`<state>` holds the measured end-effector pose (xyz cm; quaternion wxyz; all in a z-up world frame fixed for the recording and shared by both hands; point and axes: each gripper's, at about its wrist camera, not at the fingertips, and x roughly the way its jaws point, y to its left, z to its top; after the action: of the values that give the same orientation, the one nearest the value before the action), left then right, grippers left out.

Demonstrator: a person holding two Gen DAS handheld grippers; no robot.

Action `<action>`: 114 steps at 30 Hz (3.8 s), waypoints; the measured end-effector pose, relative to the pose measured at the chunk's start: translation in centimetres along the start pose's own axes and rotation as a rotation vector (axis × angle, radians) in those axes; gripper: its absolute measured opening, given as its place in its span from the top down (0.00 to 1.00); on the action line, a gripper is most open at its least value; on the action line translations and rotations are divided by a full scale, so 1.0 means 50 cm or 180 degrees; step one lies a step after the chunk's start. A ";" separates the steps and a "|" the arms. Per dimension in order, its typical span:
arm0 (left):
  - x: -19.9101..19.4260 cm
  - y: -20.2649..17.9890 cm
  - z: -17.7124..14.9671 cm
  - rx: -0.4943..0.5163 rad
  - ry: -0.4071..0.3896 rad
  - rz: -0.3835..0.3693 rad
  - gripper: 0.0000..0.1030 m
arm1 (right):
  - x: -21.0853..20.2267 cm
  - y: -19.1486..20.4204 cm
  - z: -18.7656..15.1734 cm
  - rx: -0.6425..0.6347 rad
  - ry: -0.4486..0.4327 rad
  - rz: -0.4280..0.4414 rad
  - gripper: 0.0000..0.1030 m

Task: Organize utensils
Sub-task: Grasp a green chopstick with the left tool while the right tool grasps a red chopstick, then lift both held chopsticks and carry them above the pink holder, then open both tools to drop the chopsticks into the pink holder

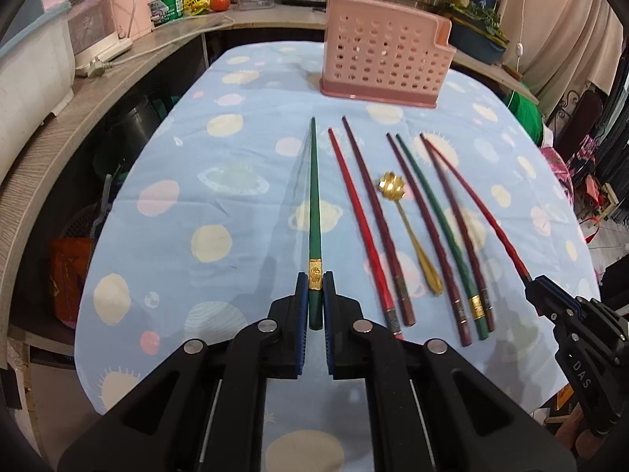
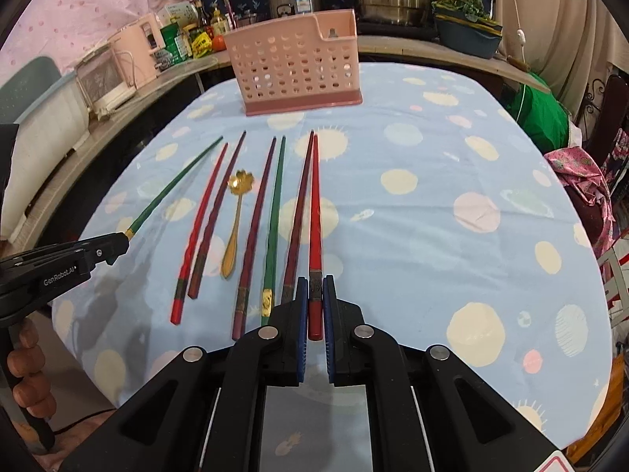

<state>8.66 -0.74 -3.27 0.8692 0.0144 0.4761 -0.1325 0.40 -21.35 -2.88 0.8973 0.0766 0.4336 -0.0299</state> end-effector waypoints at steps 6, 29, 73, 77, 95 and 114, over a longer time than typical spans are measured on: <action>-0.064 0.002 0.040 -0.0071 -0.0225 -0.0082 0.93 | -0.061 -0.010 0.048 0.0080 -0.0288 0.0061 0.93; -0.207 0.007 0.268 -0.0193 -0.1049 -0.0136 0.93 | -0.186 -0.072 0.266 0.0382 -0.1123 0.0329 0.93; -0.041 -0.025 0.637 -0.0267 -0.1370 -0.0327 0.93 | 0.082 -0.084 0.671 0.0781 -0.1346 0.0618 0.93; -0.028 -0.022 0.633 -0.0281 -0.1312 -0.0367 0.93 | 0.094 -0.074 0.665 0.0704 -0.1267 0.0592 0.91; -0.079 -0.024 0.566 -0.0233 -0.1361 -0.0192 0.51 | 0.021 -0.065 0.572 0.0645 -0.1218 0.0578 0.70; -0.065 -0.051 0.338 -0.0088 -0.0946 0.0251 0.50 | -0.021 -0.035 0.304 0.0368 -0.0698 0.0403 0.65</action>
<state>20.31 -5.06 8.90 0.9348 0.0013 0.3431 -0.0924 11.33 -25.59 7.05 0.9335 0.1517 0.3248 -0.0063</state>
